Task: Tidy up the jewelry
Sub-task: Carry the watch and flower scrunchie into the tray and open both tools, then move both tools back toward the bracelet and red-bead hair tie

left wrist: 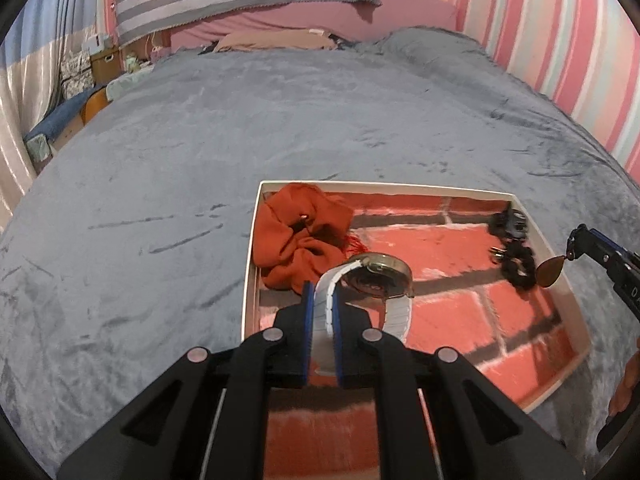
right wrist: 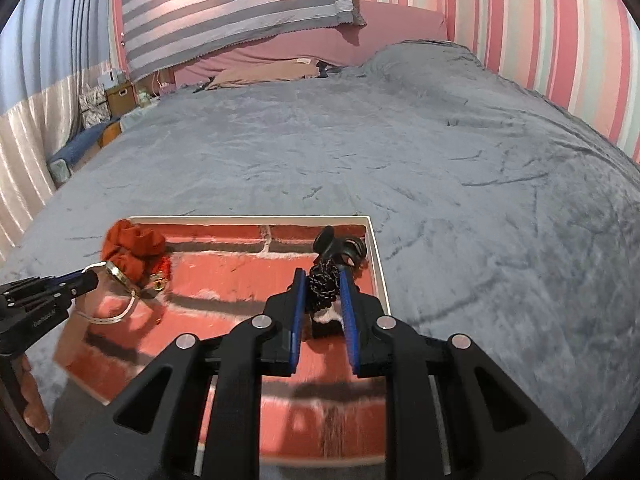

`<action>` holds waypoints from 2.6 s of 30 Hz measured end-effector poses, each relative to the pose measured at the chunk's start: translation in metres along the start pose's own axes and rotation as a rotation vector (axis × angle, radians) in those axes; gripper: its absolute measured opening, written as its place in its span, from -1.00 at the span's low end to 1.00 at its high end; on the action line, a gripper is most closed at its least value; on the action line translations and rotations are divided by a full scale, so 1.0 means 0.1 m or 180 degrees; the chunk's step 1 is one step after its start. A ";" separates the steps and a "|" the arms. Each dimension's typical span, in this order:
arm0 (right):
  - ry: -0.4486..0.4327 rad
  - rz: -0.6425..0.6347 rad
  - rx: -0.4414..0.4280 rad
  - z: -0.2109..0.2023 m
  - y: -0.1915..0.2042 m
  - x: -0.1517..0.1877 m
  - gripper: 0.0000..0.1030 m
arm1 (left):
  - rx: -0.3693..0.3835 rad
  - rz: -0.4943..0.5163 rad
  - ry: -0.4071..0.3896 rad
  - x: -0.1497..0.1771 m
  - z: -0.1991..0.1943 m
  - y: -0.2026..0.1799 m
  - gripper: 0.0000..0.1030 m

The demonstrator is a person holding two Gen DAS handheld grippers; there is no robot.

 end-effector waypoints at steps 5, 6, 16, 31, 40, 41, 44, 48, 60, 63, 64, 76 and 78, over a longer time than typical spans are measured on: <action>0.0082 -0.0018 0.0094 0.28 -0.08 0.09 -0.65 | -0.0119 -0.0041 0.0081 0.04 0.23 0.14 -0.83; 0.0092 -0.0016 0.0123 0.32 -0.12 0.10 -0.65 | -0.0129 -0.0054 0.0083 0.05 0.27 0.17 -0.83; 0.0427 -0.0174 0.0138 0.53 -0.10 0.44 -0.64 | -0.0251 0.0057 0.0075 0.06 0.34 0.22 -0.76; 0.0281 -0.0273 -0.0056 0.20 -0.01 0.28 0.43 | -0.0158 0.0120 -0.0213 -0.03 -0.21 0.08 0.21; -0.0017 -0.0157 -0.0050 -0.56 -0.23 0.21 0.85 | -0.0012 0.0186 -0.0471 0.02 -0.95 -0.17 0.60; -0.0027 -0.0150 -0.0036 -0.62 -0.26 0.23 0.86 | -0.0006 0.0199 -0.0478 0.05 -1.03 -0.19 0.61; -0.0033 -0.0137 0.0008 -0.85 -0.39 0.34 0.86 | 0.0019 0.0206 -0.0458 0.17 -1.20 -0.23 0.62; -0.0026 -0.0084 0.0040 -1.14 -0.54 0.50 0.86 | 0.0047 0.0193 -0.0420 0.35 -1.38 -0.30 0.62; 0.0160 -0.0048 0.0076 -1.64 -0.62 1.09 0.82 | 0.0082 0.0152 -0.0270 0.87 -1.69 -0.47 0.62; 0.0235 -0.0038 0.0075 -1.64 -0.63 1.20 0.70 | 0.0070 0.0121 -0.0211 0.96 -1.70 -0.47 0.62; 0.0272 -0.0020 0.0067 -1.63 -0.62 1.23 0.65 | 0.0066 0.0113 -0.0200 0.97 -1.70 -0.48 0.62; 0.0757 -0.0067 -0.0110 -1.32 -0.33 1.68 0.27 | 0.0193 0.0141 0.0128 1.36 -1.50 -0.83 0.62; 0.0823 -0.0065 -0.0125 -1.27 -0.32 1.74 0.22 | 0.0212 0.0151 0.0226 1.43 -1.42 -0.89 0.61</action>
Point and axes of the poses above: each gripper's, at about its wrist camera, not at the fingertips, and z roughly the way its jaws point, y to its left, x to its underside, the point moved 10 cm from there along z, roughly the way its jaws point, and after that the axes turned 10 degrees about -y, right-handed, at the moved point
